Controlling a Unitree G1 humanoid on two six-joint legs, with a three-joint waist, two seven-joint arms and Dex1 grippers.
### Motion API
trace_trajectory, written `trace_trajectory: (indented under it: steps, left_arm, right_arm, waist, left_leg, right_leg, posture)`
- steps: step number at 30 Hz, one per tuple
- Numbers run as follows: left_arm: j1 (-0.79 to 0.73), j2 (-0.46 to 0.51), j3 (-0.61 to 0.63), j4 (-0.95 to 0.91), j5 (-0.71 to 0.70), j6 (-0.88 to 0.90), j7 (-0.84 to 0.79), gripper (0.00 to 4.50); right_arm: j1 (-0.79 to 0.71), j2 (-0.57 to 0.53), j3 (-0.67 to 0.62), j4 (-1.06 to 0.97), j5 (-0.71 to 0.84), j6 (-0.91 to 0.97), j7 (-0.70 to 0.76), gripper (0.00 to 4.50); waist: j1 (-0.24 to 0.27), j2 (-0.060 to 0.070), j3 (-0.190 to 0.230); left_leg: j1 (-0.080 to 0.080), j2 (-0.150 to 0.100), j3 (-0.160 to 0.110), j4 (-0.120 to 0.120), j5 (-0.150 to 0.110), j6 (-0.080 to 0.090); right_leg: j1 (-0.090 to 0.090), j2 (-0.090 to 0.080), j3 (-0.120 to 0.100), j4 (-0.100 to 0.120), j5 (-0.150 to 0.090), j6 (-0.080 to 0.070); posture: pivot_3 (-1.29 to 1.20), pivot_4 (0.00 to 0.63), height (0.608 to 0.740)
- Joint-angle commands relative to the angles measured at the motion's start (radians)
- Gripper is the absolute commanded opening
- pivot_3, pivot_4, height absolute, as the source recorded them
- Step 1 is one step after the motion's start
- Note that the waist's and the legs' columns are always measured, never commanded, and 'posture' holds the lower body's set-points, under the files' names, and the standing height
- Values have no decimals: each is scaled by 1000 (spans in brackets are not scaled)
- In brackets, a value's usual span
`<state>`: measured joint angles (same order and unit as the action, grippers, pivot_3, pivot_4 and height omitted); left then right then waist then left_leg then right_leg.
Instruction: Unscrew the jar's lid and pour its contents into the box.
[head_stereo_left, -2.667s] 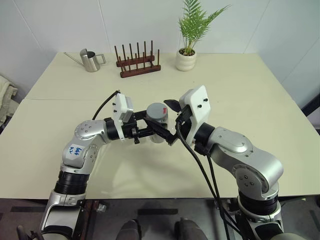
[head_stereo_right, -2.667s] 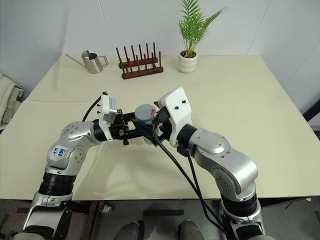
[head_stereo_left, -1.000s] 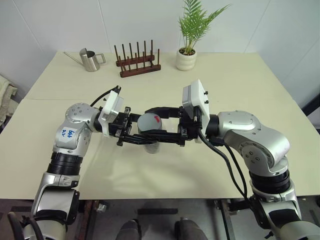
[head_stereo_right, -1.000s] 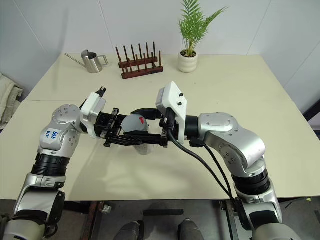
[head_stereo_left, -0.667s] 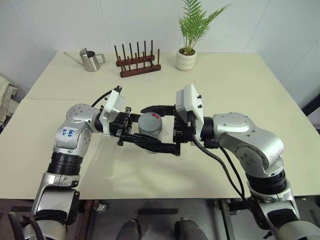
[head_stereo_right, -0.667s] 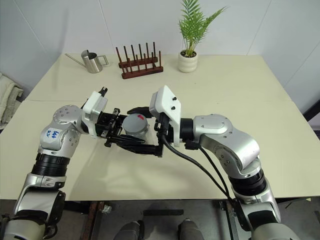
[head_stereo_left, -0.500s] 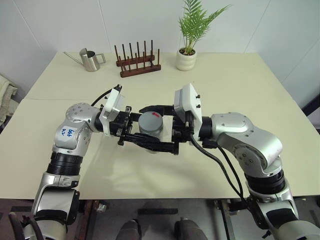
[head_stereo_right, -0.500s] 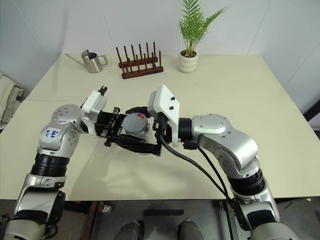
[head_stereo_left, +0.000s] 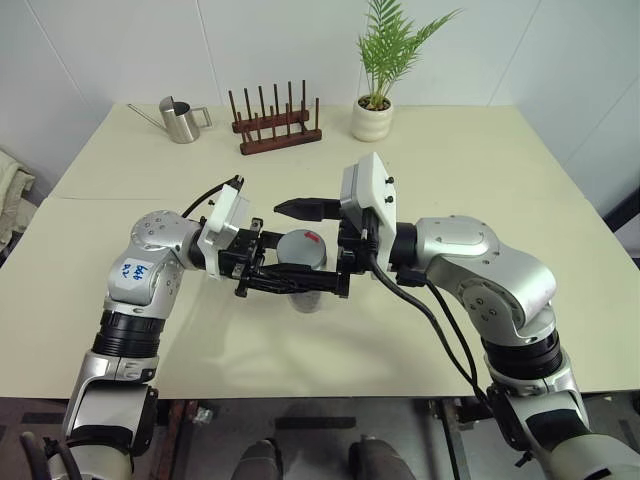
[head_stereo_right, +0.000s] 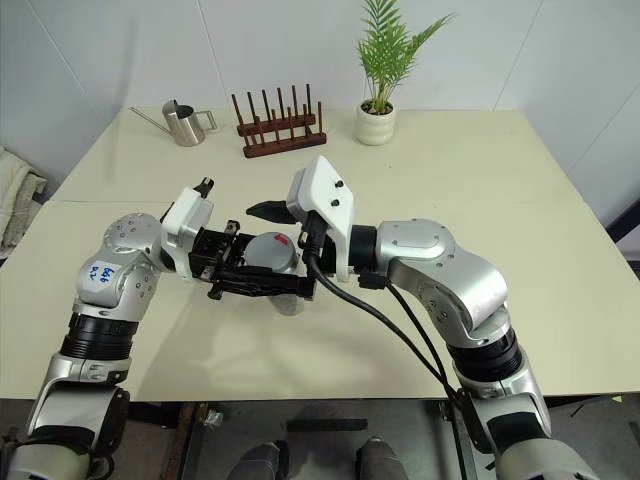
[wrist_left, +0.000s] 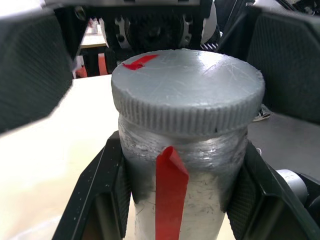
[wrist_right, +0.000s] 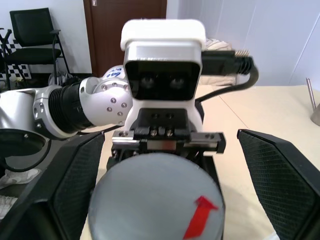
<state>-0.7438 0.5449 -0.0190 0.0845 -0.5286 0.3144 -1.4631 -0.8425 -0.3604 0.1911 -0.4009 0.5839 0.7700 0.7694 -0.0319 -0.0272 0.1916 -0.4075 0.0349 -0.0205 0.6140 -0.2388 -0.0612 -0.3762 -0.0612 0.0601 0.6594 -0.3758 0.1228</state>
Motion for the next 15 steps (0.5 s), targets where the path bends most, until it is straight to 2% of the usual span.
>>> trace_trajectory:
  steps: [1,6,15]
  left_arm:
    - [-7,-7,0,-48,-25,-13,-4,2041]
    - [-6,-7,2,-51,-30,-8,-3,2041]
    - [0,19,21,-40,-35,0,-2,2041]
  right_arm:
    - [-27,19,-3,12,-20,-34,-18,4473]
    - [-33,12,-14,30,-40,-34,-25,4473]
    - [-6,-78,-78,-10,-18,11,-39,4473]
  waist:
    - [0,0,0]
    - [0,0,0]
    - [0,0,0]
  left_leg:
    - [0,0,0,0,0,0]
    - [0,0,0,0,0,0]
    - [0,0,0,0,0,0]
  right_leg:
    - [0,0,0,0,0,0]
    - [0,0,0,0,0,0]
    - [0,0,0,0,0,0]
  posture:
    - [0,150,740]
    - [0,150,740]
    - [0,150,740]
